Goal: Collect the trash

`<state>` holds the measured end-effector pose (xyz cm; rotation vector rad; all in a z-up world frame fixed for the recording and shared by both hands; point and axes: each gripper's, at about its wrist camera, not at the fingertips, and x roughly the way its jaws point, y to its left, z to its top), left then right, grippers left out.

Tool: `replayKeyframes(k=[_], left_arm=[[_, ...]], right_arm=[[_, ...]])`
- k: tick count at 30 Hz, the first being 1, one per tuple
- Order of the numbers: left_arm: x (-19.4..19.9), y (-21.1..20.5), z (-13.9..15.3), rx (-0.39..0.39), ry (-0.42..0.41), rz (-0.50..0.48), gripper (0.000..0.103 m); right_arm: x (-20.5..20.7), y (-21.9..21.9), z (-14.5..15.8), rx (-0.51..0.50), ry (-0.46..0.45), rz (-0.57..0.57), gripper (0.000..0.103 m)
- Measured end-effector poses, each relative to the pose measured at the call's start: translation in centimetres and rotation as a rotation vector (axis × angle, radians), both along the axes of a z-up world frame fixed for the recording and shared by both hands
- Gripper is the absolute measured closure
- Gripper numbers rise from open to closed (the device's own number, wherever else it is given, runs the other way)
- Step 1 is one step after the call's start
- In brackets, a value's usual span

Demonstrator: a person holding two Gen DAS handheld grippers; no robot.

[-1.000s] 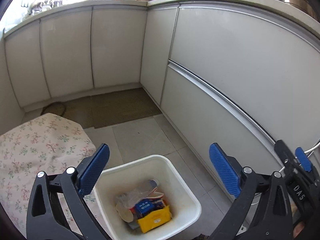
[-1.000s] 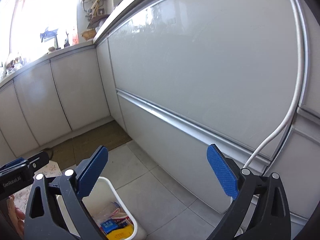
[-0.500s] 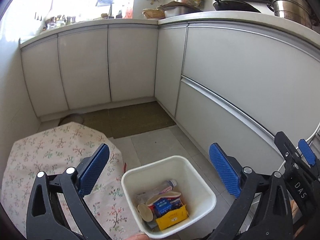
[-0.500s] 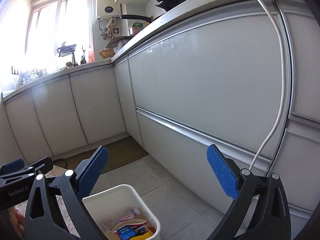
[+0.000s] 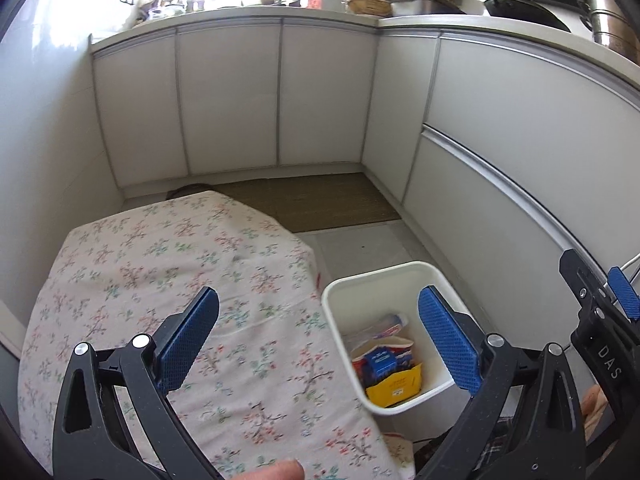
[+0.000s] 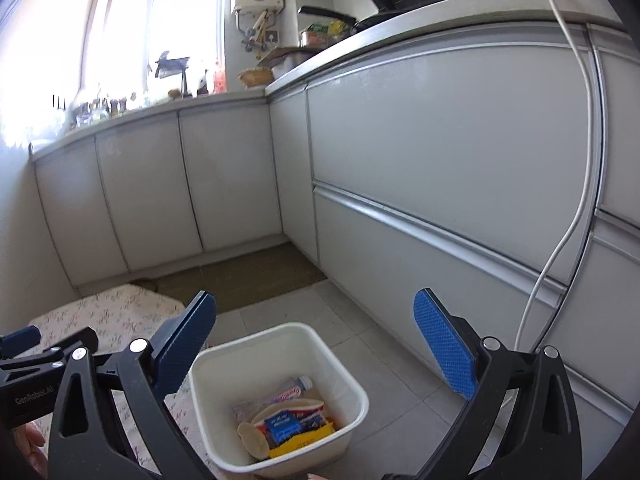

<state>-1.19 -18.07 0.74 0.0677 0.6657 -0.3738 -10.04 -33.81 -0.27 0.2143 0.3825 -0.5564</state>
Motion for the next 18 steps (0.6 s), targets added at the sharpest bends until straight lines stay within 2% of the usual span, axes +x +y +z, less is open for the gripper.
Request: replayKeyframes(k=[6,12,18], left_arm=[[-0.4,3.8,-0.8,-0.035,0.032,0.051,0.007],[-0.6,6.5,-1.4,-0.054,0.043,0.081,0.007],[-0.6,8.7,-1.7,-0.029,0.046,0.126,0.007]], right_arm=[[0.5,2.6,-0.9,-0.006,0.036,0.053,0.007],[1.0,6.0,-0.8,-0.063,0.024,0.111,0.007],[1.9,8.1,-1.0,-0.092,0.031,0.155,0.007]])
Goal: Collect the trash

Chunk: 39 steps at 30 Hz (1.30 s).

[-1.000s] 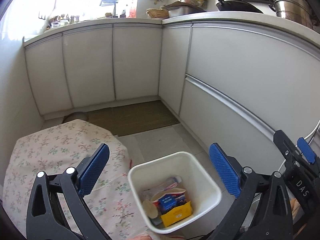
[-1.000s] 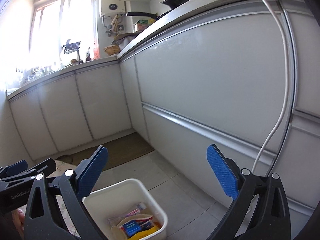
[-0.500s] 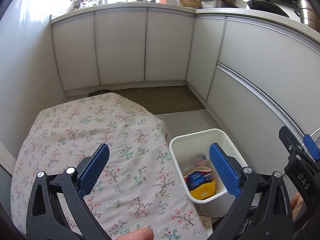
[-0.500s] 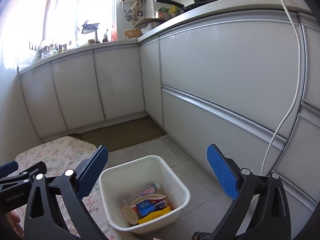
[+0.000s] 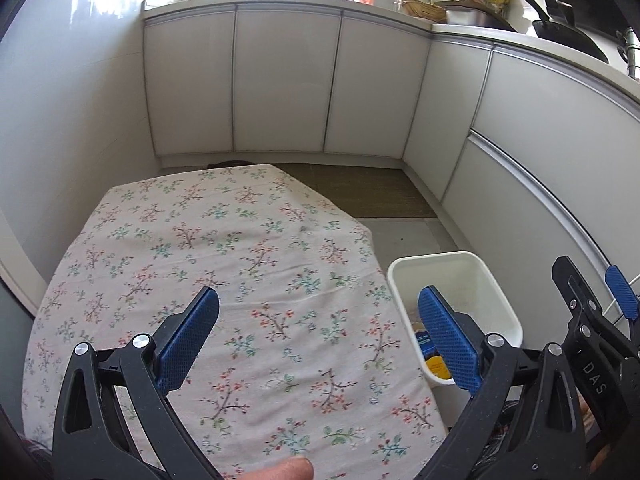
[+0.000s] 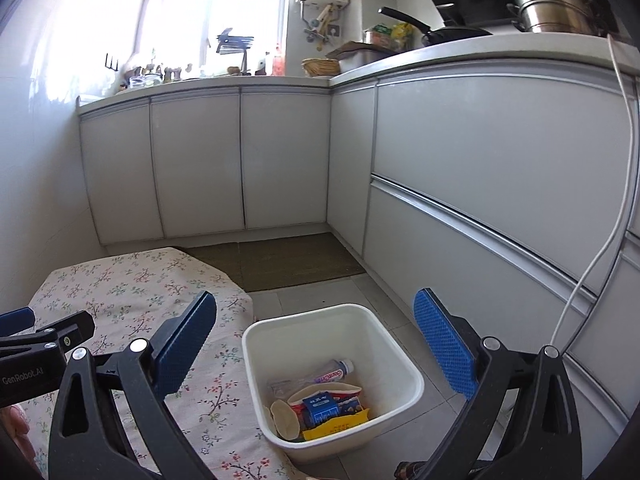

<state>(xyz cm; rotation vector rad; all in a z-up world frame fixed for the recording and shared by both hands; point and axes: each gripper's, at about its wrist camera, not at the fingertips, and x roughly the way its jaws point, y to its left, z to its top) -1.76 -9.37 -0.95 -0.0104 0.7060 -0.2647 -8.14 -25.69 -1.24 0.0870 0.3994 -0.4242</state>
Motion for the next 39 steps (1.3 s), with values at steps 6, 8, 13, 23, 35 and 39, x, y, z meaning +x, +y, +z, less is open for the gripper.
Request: replayKeyframes(k=[6,8,13,23,35,39], left_arm=[[0.3,1.5,-0.1,0.002,0.0,0.036,0.007],[0.5,1.8,-0.2,-0.001,0.008,0.046,0.007],[0.8,2.2,-0.6,0.003,0.02,0.063,0.007],[0.8,2.1,-0.7,0.012,0.021,0.067,0.012],[0.4,1.5,-0.1,-0.006,-0.014,0.025,0.029],[0.4,1.4,-0.3,-0.004,-0.009,0.019,0.029]], right_arm=[[0.5,1.2,-0.2,-0.01,0.006,0.019,0.007],[0.8,1.3,-0.2,-0.011,0.011,0.026,0.007],[1.0,1.4,-0.5,-0.005,0.021,0.038,0.007],[1.2,1.1,-0.5,0.014,0.033,0.058,0.007],[1.2,0.7,-0.8,0.048,0.045,0.072,0.007],[1.2,0.7,-0.9,0.054,0.051,0.075,0.007]])
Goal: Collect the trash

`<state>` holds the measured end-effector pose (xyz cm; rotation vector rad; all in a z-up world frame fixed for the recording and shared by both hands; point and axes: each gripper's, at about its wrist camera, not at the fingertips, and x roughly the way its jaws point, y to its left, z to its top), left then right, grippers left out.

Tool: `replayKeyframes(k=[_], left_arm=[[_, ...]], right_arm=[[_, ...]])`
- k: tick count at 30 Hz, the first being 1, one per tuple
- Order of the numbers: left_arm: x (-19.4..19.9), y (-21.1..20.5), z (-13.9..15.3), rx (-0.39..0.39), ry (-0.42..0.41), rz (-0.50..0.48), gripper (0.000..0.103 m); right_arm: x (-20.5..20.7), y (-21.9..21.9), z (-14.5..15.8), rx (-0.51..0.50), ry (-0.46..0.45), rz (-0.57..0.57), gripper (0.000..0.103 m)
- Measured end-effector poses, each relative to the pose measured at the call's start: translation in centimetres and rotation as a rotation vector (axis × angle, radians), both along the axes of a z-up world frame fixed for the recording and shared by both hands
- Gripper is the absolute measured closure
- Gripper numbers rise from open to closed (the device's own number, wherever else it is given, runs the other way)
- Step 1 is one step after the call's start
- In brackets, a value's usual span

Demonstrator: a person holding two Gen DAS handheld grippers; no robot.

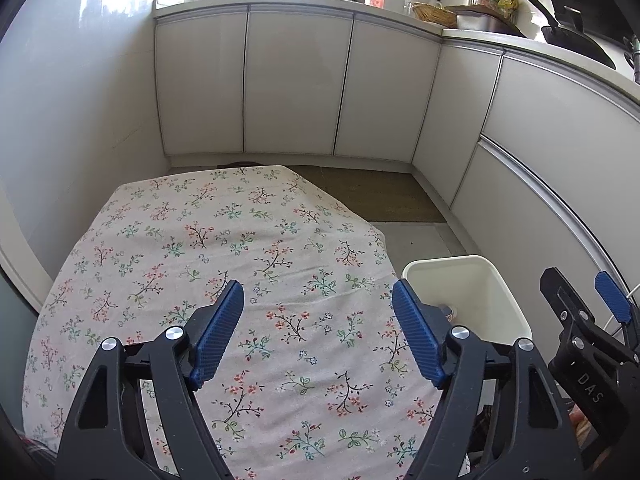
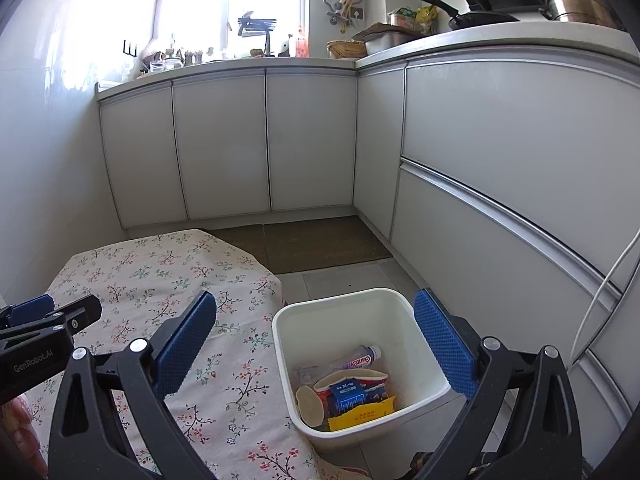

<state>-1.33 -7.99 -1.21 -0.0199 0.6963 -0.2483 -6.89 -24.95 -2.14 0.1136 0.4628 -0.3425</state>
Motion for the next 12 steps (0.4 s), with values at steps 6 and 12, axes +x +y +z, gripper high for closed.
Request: replayKeyframes(k=[6,12], left_arm=[[-0.17,-0.14,0.18,-0.013,0.005,-0.006,0.008],[-0.15,-0.09,0.16,-0.006,0.009,0.012,0.007]], right_arm=[[-0.14,-0.12,-0.05,0.003,-0.002,-0.014,0.007],[-0.27,-0.18,-0.05,0.001,-0.006,-0.022,0.007]])
